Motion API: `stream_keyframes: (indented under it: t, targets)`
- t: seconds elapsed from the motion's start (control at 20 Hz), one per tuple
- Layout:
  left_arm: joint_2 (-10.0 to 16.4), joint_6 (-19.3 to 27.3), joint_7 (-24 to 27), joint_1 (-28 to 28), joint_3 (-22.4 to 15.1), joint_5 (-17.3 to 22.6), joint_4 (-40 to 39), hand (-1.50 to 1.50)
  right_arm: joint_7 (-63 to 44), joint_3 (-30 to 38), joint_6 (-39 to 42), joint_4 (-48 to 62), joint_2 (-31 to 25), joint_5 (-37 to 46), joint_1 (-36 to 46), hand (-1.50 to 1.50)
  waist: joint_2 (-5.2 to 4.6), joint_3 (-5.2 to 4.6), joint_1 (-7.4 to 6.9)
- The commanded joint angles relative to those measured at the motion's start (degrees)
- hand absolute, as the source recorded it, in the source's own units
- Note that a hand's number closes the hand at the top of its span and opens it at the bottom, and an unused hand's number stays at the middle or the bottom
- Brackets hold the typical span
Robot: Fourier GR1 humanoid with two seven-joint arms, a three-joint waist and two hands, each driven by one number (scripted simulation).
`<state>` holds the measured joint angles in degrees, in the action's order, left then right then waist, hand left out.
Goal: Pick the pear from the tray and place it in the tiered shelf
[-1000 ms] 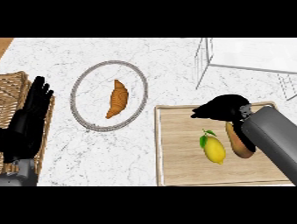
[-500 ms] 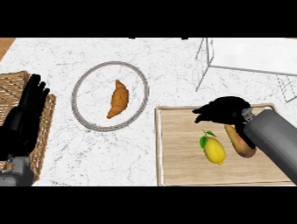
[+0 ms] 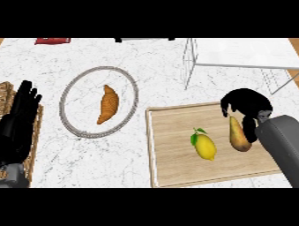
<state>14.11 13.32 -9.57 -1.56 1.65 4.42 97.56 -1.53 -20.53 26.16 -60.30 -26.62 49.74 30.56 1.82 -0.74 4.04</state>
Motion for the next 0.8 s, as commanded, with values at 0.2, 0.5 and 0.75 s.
stream_keyframes:
  t: [0.2, 0.5, 0.75]
  targets:
    - [-0.44, -0.35, 0.88, 0.54, -0.50, -0.50, -0.65, 0.00, -24.53, 9.47, -12.04, -12.07, 14.32, -3.02, -7.76, 1.50, -0.99, 0.64, -1.38]
    - [-0.12, -0.39, -2.35, -2.11, -0.70, -0.53, 0.54, 0.00, -33.43, 10.98, -13.45, -32.32, 19.16, -4.84, -10.80, 1.50, -0.92, 0.70, -1.58]
    - [-2.48, 1.16, 1.17, -1.36, -1.86, -2.42, -1.58, 0.00, -45.27, 14.43, -15.16, -46.20, 22.62, -4.05, -6.75, 1.50, -1.09, 0.65, -2.11]
